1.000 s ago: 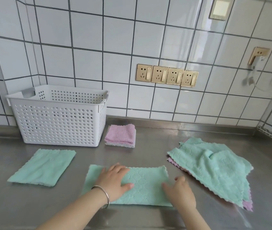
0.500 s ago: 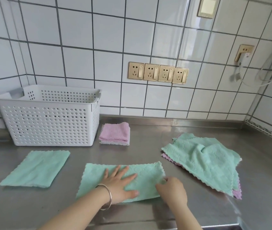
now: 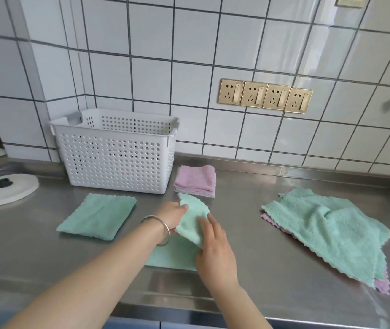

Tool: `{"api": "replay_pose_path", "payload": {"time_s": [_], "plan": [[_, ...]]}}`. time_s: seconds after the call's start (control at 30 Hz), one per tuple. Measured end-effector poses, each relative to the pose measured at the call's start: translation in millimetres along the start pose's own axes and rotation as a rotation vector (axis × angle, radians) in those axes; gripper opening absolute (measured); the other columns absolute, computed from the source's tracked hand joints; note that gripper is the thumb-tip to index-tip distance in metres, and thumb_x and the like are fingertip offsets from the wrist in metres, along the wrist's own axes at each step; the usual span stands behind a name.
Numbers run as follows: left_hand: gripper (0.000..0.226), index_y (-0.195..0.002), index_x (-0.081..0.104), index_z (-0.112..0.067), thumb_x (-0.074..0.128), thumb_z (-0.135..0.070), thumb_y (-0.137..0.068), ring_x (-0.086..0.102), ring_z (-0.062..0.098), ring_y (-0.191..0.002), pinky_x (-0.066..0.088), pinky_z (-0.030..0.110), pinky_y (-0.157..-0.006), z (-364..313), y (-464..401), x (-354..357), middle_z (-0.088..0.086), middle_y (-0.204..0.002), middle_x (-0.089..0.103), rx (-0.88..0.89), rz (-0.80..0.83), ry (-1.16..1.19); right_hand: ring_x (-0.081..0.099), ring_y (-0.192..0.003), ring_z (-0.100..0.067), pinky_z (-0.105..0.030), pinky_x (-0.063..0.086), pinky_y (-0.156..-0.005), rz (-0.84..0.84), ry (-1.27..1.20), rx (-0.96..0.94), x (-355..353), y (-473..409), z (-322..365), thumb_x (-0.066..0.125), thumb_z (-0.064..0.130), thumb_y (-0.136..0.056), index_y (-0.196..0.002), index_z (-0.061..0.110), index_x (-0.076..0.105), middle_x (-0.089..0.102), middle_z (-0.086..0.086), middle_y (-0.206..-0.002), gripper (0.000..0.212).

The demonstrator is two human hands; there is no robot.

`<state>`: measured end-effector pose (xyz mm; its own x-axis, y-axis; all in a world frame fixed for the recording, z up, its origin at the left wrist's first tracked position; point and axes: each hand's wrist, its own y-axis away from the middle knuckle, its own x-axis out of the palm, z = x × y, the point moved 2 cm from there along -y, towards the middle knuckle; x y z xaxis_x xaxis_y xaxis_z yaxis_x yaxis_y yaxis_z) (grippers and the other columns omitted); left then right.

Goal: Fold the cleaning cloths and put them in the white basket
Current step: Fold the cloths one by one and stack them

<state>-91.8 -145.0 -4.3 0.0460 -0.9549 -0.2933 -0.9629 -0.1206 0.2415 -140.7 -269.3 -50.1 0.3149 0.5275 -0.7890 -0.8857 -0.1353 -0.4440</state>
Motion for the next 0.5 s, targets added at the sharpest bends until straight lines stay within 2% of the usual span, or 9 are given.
{"api": "replay_pose_path", "payload": {"time_s": [0.07, 0.13, 0.2, 0.27, 0.3, 0.33, 0.37, 0.4, 0.5], "plan": [[0.013, -0.088, 0.053, -0.012, 0.048, -0.022, -0.095, 0.038, 0.014, -0.051, 0.032, 0.023, -0.047, 10.1, -1.4, -11.6, 0.003, -0.062, 0.042, 0.025, -0.037, -0.152, 0.023, -0.142, -0.016, -0.027, 0.046, -0.093, 0.171, 0.016, 0.065, 0.5, 1.8, 0.4, 0.038, -0.010, -0.078, -0.146, 0.021, 0.022, 0.012, 0.003, -0.158, 0.076], [0.011, -0.094, 0.054, -0.011, 0.049, -0.021, -0.094, 0.031, 0.013, -0.049, 0.024, 0.023, -0.043, 20.2, 1.1, -18.6, 0.002, -0.057, 0.037, 0.016, -0.061, -0.209, 0.007, -0.146, -0.010, -0.024, 0.041, -0.099, 0.281, 0.036, 0.085, 0.8, 4.2, 0.7, 0.031, -0.010, -0.083, -0.149, 0.023, 0.010, -0.001, 0.007, -0.159, 0.077], [0.023, -0.110, 0.060, -0.006, 0.050, -0.019, -0.094, 0.035, 0.015, -0.054, 0.026, 0.024, -0.049, 31.0, -0.2, -22.4, 0.007, -0.063, 0.051, -0.005, -0.074, -0.182, 0.003, -0.146, -0.008, -0.022, 0.039, -0.100, 0.315, 0.066, 0.078, 3.3, 4.7, 1.1, 0.029, -0.010, -0.085, -0.150, 0.024, 0.006, -0.004, 0.006, -0.159, 0.076], [0.033, -0.123, 0.056, -0.003, 0.050, -0.018, -0.094, 0.045, 0.018, -0.059, 0.033, 0.026, -0.053, 38.4, -1.1, -24.8, 0.011, -0.074, 0.060, -0.022, -0.071, -0.211, 0.003, -0.146, -0.008, -0.021, 0.037, -0.101, 0.348, 0.080, 0.065, 4.9, 4.2, 1.7, 0.028, -0.009, -0.087, -0.150, 0.022, 0.005, -0.004, 0.006, -0.159, 0.074], [0.036, -0.126, 0.053, -0.005, 0.050, -0.019, -0.093, 0.055, 0.023, -0.068, 0.041, 0.029, -0.060, 43.5, -4.7, -25.6, 0.012, -0.083, 0.063, -0.026, -0.073, -0.240, 0.002, -0.146, -0.008, -0.021, 0.036, -0.103, 0.365, 0.087, 0.055, 6.1, 4.3, 1.6, 0.028, -0.009, -0.088, -0.150, 0.021, 0.005, -0.004, 0.006, -0.159, 0.073], [0.039, -0.129, 0.051, -0.007, 0.050, -0.020, -0.093, 0.061, 0.028, -0.085, 0.047, 0.032, -0.073, 47.5, -7.1, -26.2, 0.014, -0.100, 0.066, -0.031, -0.078, -0.261, 0.002, -0.146, -0.008, -0.021, 0.035, -0.104, 0.379, 0.094, 0.043, 7.6, 4.8, 1.1, 0.027, -0.009, -0.089, -0.150, 0.020, 0.005, -0.004, 0.006, -0.159, 0.072], [0.040, -0.130, 0.050, -0.009, 0.051, -0.021, -0.092, 0.061, 0.030, -0.101, 0.047, 0.033, -0.084, 51.3, -9.0, -26.6, 0.014, -0.116, 0.064, -0.036, -0.088, -0.275, 0.002, -0.146, -0.009, -0.021, 0.035, -0.105, 0.387, 0.097, 0.033, 9.0, 5.3, 0.5, 0.026, -0.009, -0.090, -0.150, 0.020, 0.006, -0.003, 0.005, -0.159, 0.070], [0.039, -0.129, 0.051, -0.011, 0.052, -0.020, -0.091, 0.059, 0.031, -0.108, 0.046, 0.033, -0.088, 56.0, -12.1, -27.0, 0.013, -0.122, 0.062, -0.040, -0.095, -0.280, 0.002, -0.146, -0.009, -0.021, 0.035, -0.105, 0.391, 0.100, 0.025, 10.1, 6.1, 0.3, 0.026, -0.008, -0.090, -0.150, 0.019, 0.006, -0.003, 0.005, -0.159, 0.069], [0.032, -0.120, 0.056, -0.012, 0.054, -0.017, -0.088, 0.062, 0.031, -0.100, 0.044, 0.032, -0.077, 66.0, -19.8, -28.6, 0.011, -0.115, 0.066, -0.018, -0.110, -0.288, 0.001, -0.147, -0.010, -0.023, 0.035, -0.106, 0.413, 0.117, 0.006, 13.9, 7.4, 0.7, 0.024, -0.008, -0.092, -0.150, 0.018, 0.006, -0.003, 0.004, -0.159, 0.067]]}}
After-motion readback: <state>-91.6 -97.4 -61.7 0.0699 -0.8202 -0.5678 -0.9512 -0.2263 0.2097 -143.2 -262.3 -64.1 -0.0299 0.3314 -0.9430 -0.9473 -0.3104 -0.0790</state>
